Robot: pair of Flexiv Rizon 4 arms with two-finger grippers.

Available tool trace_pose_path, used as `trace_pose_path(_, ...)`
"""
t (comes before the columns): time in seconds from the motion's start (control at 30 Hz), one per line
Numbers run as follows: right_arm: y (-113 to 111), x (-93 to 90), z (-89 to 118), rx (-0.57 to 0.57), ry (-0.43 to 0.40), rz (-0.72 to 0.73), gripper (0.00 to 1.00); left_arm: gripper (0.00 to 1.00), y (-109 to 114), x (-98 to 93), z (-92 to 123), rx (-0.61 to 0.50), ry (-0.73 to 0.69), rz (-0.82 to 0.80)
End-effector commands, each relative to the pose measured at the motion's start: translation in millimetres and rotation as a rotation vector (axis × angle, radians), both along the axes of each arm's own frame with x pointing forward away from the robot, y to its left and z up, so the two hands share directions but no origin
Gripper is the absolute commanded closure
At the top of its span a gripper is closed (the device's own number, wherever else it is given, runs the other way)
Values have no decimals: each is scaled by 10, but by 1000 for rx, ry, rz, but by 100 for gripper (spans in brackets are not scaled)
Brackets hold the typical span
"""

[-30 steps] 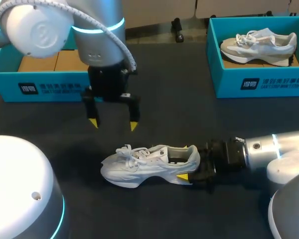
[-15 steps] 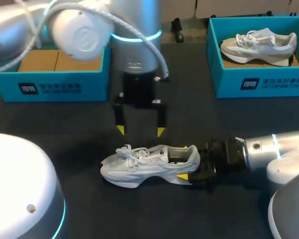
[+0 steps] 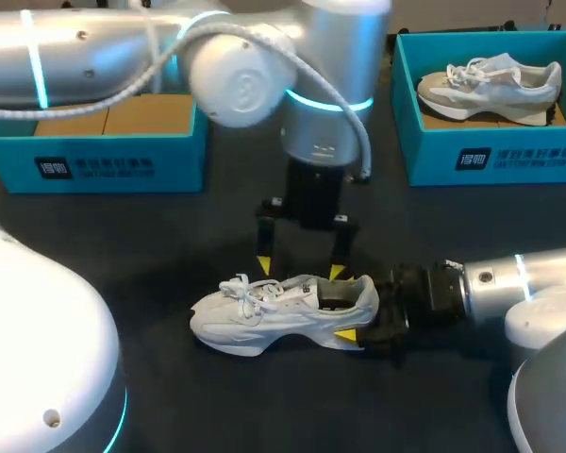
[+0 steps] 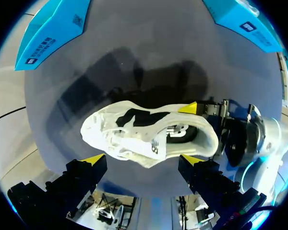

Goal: Take the shoe out of the shoebox, open the shoe tongue, remove and reinsert the insole, then place the shoe into the shoebox

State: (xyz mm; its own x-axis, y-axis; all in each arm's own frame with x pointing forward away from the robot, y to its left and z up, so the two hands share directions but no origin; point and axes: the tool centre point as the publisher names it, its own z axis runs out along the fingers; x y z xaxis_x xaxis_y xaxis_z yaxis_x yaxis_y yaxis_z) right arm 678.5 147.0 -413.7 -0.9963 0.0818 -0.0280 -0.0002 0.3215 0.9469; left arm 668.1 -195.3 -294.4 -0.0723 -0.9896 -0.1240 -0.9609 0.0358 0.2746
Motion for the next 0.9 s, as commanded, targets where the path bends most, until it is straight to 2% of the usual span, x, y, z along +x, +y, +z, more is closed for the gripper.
trace_pose_path(0.03, 7, -6, -8, -6, 0, -2, 100, 0, -112, -10, -105, 81, -15, -19)
trace_pose_path(0.2, 7, -6, -8, -6, 0, -2, 100, 0, -111, -17, -189, 104, -36, -12)
trace_pose_path(0.53, 7, -6, -8, -6, 0, -2, 100, 0, 39, 4, -369, 176, -21, 7)
trace_pose_path(0.77, 7, -6, -8, -6, 0, -2, 100, 0, 114, -68, -451, 235, -37, -7)
trace_pose_path(0.9, 7, -6, -8, -6, 0, -2, 100, 12, 154, -70, -442, 239, -34, -5)
